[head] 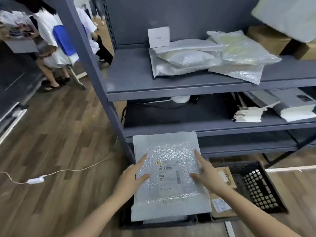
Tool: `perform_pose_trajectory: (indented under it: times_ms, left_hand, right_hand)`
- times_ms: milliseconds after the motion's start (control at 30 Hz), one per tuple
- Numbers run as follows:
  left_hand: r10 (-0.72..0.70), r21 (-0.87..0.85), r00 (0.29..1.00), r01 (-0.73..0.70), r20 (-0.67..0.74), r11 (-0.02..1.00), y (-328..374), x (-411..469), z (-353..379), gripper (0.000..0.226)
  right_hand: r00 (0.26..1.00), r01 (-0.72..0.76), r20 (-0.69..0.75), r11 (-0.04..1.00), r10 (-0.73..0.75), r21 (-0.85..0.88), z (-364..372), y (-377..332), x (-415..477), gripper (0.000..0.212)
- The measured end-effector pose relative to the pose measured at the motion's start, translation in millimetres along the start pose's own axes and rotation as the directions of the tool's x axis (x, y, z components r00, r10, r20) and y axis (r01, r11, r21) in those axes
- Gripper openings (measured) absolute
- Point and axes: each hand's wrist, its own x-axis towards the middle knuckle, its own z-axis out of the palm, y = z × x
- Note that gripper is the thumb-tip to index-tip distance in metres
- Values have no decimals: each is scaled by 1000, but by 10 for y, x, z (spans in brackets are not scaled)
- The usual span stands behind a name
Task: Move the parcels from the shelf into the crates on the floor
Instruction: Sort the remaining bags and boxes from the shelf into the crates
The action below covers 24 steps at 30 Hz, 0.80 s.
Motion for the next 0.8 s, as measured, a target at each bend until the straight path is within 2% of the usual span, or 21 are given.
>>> perform_pose_trajectory:
  times_ms: [167, 333, 533, 800]
  left_hand:
    - [-113, -77, 992, 117, 54, 990, -783, 304, 727, 74]
    - [-220, -34, 971, 224, 90, 974, -1511, 756, 1352, 81]
    - [-241, 72, 964, 234, 109, 970, -2458, 1188, 2088, 83]
    - [-217, 78, 957, 206, 190, 975, -3684, 1514, 3068, 90]
  right_hand:
    - [992, -115, 36, 991, 118, -71, 585, 671, 481, 82]
    - [986, -101, 113, 980, 121, -172, 1254, 1385, 1094, 85]
    - [956, -33, 272, 966, 105, -258, 2129, 2267, 1776, 106]
    - [901, -63, 378, 927, 212, -371, 3159, 3242, 2431, 112]
